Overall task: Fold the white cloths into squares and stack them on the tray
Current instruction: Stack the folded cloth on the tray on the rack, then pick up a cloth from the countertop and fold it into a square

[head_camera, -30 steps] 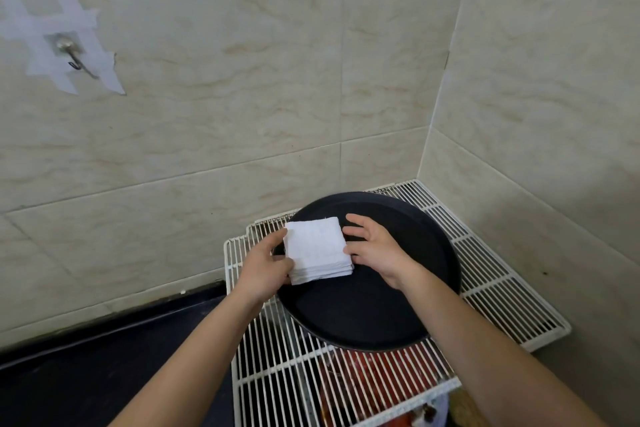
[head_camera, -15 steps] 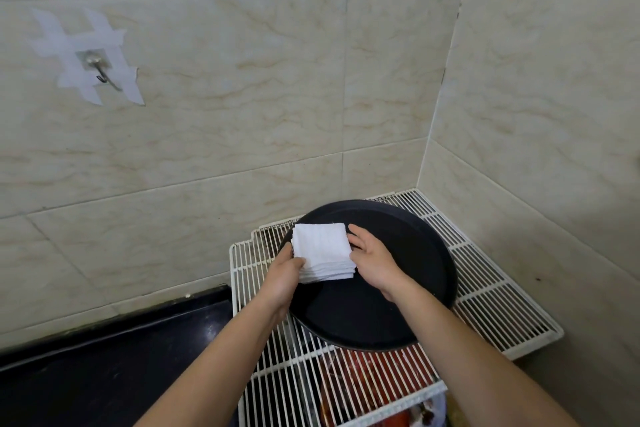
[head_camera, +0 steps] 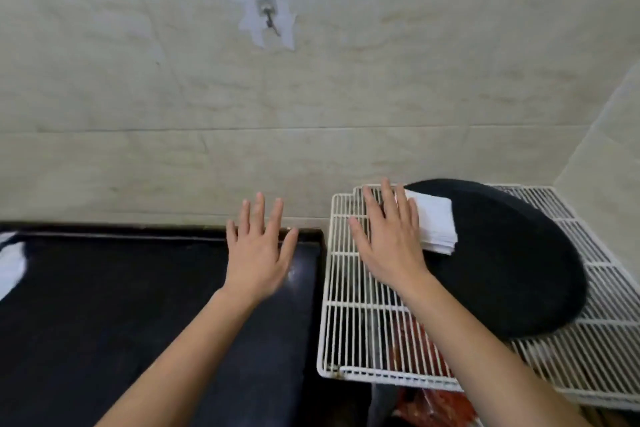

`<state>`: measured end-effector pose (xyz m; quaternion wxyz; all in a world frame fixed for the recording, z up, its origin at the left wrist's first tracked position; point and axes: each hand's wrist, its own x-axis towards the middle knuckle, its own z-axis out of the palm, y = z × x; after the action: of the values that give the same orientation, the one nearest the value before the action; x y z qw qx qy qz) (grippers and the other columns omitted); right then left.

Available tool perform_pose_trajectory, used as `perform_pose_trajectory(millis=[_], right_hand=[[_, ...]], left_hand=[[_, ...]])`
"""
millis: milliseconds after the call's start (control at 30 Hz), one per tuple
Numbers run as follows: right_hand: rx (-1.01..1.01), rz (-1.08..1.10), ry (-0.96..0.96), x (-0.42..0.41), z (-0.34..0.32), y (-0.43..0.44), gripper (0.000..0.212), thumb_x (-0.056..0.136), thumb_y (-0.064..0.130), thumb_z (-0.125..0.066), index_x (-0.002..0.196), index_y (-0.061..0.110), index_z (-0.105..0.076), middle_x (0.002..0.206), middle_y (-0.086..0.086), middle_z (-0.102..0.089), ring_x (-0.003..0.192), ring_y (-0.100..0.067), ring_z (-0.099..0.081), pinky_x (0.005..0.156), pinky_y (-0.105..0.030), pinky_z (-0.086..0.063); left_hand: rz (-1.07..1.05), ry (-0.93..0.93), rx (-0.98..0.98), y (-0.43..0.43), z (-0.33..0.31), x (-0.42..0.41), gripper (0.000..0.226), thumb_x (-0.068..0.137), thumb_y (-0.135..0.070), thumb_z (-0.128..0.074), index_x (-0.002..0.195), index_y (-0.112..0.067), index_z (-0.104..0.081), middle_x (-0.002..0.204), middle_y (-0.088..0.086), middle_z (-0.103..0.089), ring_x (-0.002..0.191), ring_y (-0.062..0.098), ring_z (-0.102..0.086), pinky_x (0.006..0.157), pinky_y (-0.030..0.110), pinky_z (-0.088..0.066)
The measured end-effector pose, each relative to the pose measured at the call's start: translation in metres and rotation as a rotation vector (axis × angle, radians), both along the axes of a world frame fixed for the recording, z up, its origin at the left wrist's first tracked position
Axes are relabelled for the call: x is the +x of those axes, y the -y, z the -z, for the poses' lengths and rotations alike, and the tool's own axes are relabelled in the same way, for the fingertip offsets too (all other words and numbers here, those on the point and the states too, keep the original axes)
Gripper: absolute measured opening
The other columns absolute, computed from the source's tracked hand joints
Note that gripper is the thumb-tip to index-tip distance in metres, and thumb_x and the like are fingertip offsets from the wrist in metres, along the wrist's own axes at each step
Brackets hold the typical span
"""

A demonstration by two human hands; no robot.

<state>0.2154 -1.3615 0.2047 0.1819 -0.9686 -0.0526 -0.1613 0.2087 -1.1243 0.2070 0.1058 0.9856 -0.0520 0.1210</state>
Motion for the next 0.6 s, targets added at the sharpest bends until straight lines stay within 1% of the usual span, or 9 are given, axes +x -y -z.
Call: perform_pose_trajectory(millis=[100, 167, 233, 300, 433, 533, 600], right_hand=[[-0.082, -0.135, 0.013, 0.004, 0.018, -0.057, 0.071, 0.098, 0.058, -0.029, 0.158, 0.02, -0.02, 0.166, -0.014, -0.006, 0.153, -0.035, -0.002, 0.123, -0.052, -0.005], [-0.087, -0.2, -0.015, 0.001, 0.026, -0.094, 0.076, 0.098, 0.058, -0.032, 0.159, 0.018, -0.011, 0.167, -0.013, 0.001, 0.153, -0.033, 0.002, 0.123, -0.052, -0.004], [-0.091, -0.261, -0.045, -0.006, 0.03, -0.134, 0.08, 0.099, 0.06, -0.031, 0.159, 0.017, 0.0, 0.167, -0.011, 0.009, 0.153, -0.032, 0.009, 0.124, -0.052, -0.003], [-0.119, -0.334, -0.049, -0.018, 0.03, -0.178, 0.082, 0.098, 0.062, -0.029, 0.159, 0.017, 0.003, 0.166, -0.012, 0.013, 0.153, -0.033, 0.011, 0.124, -0.052, -0.002], [-0.165, -0.47, 0.006, -0.05, 0.022, -0.279, 0.079, 0.098, 0.063, -0.027, 0.16, 0.019, -0.004, 0.166, -0.013, 0.01, 0.153, -0.035, 0.008, 0.123, -0.052, 0.0], [-0.169, -0.547, 0.046, -0.078, 0.017, -0.356, 0.077, 0.098, 0.062, -0.029, 0.16, 0.021, -0.008, 0.166, -0.014, 0.007, 0.153, -0.036, 0.004, 0.123, -0.052, -0.002], [-0.165, -0.587, 0.054, -0.111, 0.02, -0.43, 0.077, 0.098, 0.062, -0.029, 0.16, 0.021, -0.008, 0.166, -0.014, 0.008, 0.153, -0.036, 0.005, 0.123, -0.052, -0.001]], left_hand=[[-0.131, -0.048, 0.099, -0.057, 0.007, -0.026, 0.074, 0.093, -0.062, -0.018, 0.155, -0.022, -0.027, 0.164, 0.013, -0.013, 0.151, 0.037, -0.011, 0.115, 0.063, -0.018], [-0.213, -0.074, 0.13, -0.097, 0.009, -0.047, 0.075, 0.093, -0.062, -0.019, 0.155, -0.021, -0.026, 0.165, 0.014, -0.01, 0.151, 0.036, -0.011, 0.115, 0.063, -0.02], [-0.287, -0.056, 0.172, -0.14, 0.009, -0.071, 0.074, 0.093, -0.061, -0.021, 0.155, -0.02, -0.028, 0.164, 0.015, -0.014, 0.15, 0.037, -0.014, 0.113, 0.064, -0.024], [-0.355, -0.035, 0.212, -0.185, 0.008, -0.101, 0.072, 0.094, -0.06, -0.023, 0.154, -0.02, -0.03, 0.163, 0.015, -0.017, 0.15, 0.038, -0.015, 0.113, 0.065, -0.024], [-0.504, -0.007, 0.223, -0.283, 0.003, -0.168, 0.071, 0.095, -0.062, -0.02, 0.155, -0.025, -0.027, 0.164, 0.012, -0.016, 0.151, 0.037, -0.006, 0.117, 0.063, -0.015], [-0.598, 0.034, 0.207, -0.352, 0.005, -0.225, 0.071, 0.095, -0.062, -0.02, 0.154, -0.025, -0.029, 0.163, 0.012, -0.02, 0.151, 0.037, -0.009, 0.116, 0.063, -0.016], [-0.662, 0.043, 0.177, -0.415, 0.01, -0.278, 0.07, 0.096, -0.06, -0.021, 0.155, -0.024, -0.029, 0.163, 0.013, -0.02, 0.151, 0.037, -0.01, 0.116, 0.062, -0.018]])
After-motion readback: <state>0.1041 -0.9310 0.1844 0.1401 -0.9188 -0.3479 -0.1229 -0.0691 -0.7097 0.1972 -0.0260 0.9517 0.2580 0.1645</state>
